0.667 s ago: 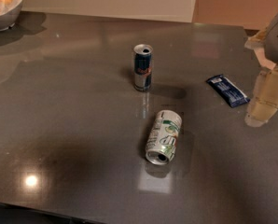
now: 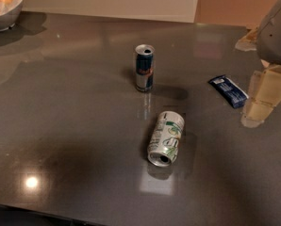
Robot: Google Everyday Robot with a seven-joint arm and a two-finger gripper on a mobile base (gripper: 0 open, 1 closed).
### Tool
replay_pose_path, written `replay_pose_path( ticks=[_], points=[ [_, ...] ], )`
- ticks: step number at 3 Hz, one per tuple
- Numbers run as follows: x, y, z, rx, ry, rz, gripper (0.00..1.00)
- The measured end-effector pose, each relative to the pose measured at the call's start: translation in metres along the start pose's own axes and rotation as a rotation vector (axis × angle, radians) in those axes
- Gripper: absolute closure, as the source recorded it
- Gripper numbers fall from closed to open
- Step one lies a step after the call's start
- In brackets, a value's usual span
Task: Place 7up can upright
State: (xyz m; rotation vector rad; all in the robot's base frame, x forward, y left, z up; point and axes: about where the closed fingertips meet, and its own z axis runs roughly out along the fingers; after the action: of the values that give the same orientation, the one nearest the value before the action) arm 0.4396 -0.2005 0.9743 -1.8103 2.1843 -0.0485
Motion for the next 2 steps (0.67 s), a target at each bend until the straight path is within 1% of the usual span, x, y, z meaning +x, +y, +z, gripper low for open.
replay_pose_path(
  ticks=[1, 2],
  points=[
    [-0.028, 0.011, 0.014, -0.056, -0.037, -0.127, 0.00],
    [-0.055, 0.025, 0.032, -0.098, -0.072, -0.274, 0.00]
  ],
)
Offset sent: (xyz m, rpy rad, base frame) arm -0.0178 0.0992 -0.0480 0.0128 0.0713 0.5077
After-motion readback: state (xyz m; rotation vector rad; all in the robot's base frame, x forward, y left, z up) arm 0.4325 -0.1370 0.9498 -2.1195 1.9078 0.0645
